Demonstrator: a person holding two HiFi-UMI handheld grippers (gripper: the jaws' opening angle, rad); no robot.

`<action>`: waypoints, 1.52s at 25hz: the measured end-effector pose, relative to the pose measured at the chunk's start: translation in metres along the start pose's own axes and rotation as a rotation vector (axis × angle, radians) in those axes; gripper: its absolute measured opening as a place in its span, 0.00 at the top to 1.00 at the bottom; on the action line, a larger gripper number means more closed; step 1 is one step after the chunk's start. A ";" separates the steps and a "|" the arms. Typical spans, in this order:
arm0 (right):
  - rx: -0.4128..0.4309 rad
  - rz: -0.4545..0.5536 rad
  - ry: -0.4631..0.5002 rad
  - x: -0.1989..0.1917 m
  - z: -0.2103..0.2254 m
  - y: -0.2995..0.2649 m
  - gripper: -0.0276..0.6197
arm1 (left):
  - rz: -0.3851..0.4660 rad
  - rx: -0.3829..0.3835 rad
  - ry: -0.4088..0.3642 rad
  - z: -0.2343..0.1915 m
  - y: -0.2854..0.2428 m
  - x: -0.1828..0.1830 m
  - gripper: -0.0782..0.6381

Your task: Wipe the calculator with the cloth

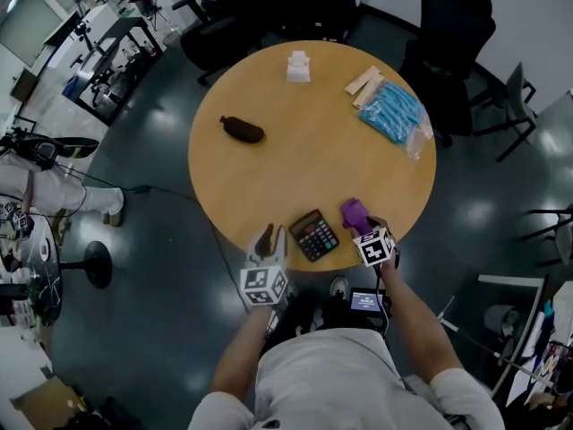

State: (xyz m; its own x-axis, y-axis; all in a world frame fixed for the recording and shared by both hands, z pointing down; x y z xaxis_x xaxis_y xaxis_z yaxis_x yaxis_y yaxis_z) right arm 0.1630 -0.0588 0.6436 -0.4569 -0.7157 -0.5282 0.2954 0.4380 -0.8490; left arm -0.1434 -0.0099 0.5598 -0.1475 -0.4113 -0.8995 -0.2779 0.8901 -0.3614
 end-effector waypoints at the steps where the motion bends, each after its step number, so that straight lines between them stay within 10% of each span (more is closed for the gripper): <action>1: -0.006 0.018 0.007 0.002 -0.001 0.006 0.65 | 0.006 -0.005 -0.001 0.003 0.004 0.005 0.75; 20: -0.070 0.950 -0.003 0.050 -0.070 0.234 0.93 | 0.302 0.051 -0.155 0.068 0.112 0.079 0.83; 38: -0.073 0.966 -0.065 0.041 -0.074 0.236 0.93 | 0.257 0.051 -0.108 0.074 0.117 0.067 0.88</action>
State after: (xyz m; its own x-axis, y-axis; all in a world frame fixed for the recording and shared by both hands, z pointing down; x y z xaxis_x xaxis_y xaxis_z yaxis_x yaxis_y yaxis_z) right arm 0.1519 0.0551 0.4209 0.0034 -0.0580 -0.9983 0.4653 0.8837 -0.0498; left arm -0.1159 0.0807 0.4391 -0.1042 -0.1498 -0.9832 -0.1956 0.9724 -0.1274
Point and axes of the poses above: the fingertips, and each gripper's own axes: y backward along the fingers, z to its right, x out of its top, the point moved 10 cm from there along y, backward along the fingers, and after that the axes turned 5 degrees about x, right-handed, at the moved point
